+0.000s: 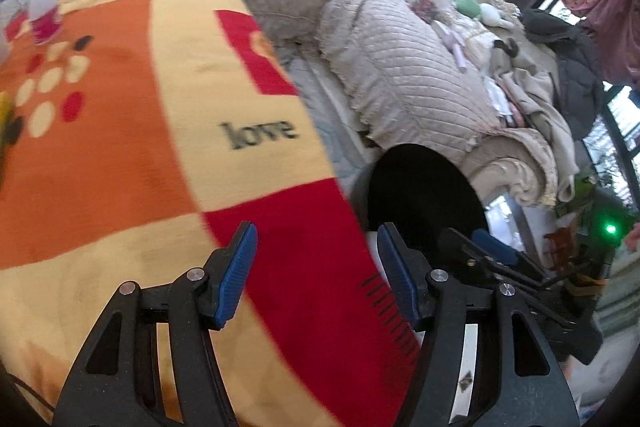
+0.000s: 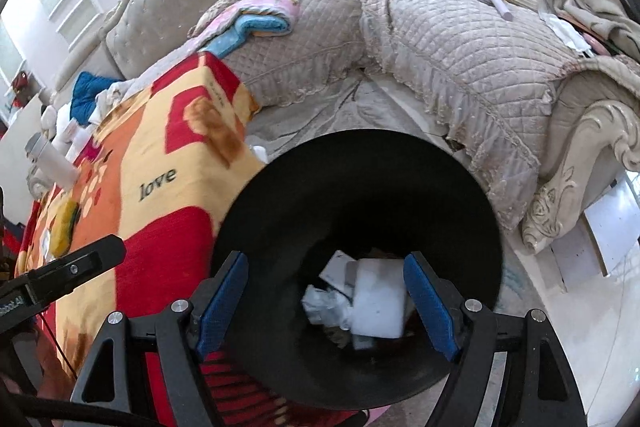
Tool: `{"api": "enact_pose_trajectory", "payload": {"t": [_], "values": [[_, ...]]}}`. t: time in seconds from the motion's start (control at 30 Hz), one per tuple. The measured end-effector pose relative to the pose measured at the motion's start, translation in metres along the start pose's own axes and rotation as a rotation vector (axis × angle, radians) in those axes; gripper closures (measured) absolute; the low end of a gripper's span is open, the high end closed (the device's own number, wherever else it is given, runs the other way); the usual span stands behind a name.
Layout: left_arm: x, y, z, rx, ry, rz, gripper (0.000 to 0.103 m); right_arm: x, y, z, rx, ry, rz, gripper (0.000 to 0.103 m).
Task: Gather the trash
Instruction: 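Move both open tools back over the remaining items on the blanket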
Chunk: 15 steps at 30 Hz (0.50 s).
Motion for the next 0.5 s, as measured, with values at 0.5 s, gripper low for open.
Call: {"api": "enact_pose_trajectory", "payload": {"t": [0.5], "values": [[-0.023,-0.069,-0.045,0.191,0.057,-0.066,0.042,-0.014,-0.085,0.008,0.062,-0.037,-0.133,0.023]]}}
Point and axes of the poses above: each gripper's, at about its wrist camera, not at the fingertips, and z roughly the way its jaws point, y to its right, x to its top, the point moved 2 cm from there along z, roughly the way its jaws point, and after that the axes turned 1 degree about -y, right-handed, at the moved point
